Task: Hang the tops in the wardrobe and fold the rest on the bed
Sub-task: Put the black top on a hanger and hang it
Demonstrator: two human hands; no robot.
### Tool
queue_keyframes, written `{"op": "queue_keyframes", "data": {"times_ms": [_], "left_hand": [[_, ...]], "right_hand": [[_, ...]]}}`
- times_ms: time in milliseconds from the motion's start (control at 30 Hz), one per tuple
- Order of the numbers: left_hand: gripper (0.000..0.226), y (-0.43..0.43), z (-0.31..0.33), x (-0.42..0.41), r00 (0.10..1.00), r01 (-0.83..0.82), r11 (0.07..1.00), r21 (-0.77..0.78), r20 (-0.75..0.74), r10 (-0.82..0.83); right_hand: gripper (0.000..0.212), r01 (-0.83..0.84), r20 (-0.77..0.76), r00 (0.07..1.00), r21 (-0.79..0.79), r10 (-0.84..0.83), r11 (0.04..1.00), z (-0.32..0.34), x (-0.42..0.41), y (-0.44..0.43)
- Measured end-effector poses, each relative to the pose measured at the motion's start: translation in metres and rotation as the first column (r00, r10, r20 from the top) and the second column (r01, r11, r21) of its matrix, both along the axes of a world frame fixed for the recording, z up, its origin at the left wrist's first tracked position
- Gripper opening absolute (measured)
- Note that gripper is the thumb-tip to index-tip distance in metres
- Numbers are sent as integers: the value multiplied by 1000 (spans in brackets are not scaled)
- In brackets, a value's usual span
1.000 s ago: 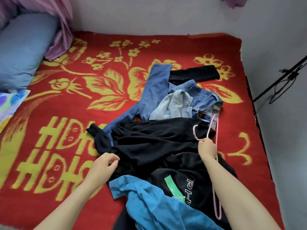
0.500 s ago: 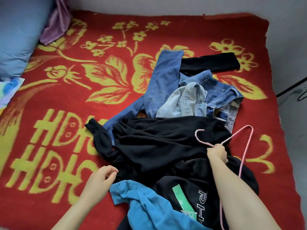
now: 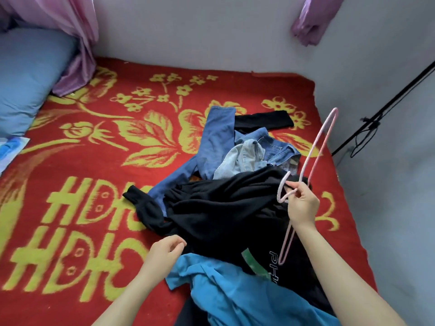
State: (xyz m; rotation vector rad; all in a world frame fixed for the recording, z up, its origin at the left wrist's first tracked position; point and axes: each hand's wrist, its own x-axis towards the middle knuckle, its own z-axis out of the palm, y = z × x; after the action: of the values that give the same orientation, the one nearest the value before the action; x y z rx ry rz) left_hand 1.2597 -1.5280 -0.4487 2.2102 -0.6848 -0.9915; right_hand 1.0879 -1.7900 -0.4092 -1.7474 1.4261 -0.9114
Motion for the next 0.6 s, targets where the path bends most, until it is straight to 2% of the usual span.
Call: {"op": "queue_keyframes", "data": {"times_ms": [67,167,200,300,367,433,533,600], "left_hand": [[23,10,15,8,1000,12,997,-73,-12,-12],[24,30,34,25,998,4,980,-198,-54,-14],[24,43,44,35,998,6,969,-248,-55,-20],[22,70,58,65,999,-12,932,-361,-42,-3],[18,89,66,81,999,-29,911,-410,-42,13],[10,105,76,92,999,-22,882,-471,-36,6],[49,124,107,102,996,46,809,-586,-35,-81],[84,127,138,103,982,119,745,-657,-32,-185]], "right_hand": [[30,-52,111,992,-95,62,994,50,11,28],[63,-126,220,961,-186,167,974,120,25,70],[65,-133,236,954,-225,186,965,143,31,89],[48,-116,318,923,-307,216,945,188,50,133],[42,-114,368,902,-299,225,947,204,71,166],[39,-163,355,897,-286,263,944,214,92,195],[39,-240,296,896,-301,330,923,227,117,232],[22,-285,264,886,-336,381,898,233,130,254]]}}
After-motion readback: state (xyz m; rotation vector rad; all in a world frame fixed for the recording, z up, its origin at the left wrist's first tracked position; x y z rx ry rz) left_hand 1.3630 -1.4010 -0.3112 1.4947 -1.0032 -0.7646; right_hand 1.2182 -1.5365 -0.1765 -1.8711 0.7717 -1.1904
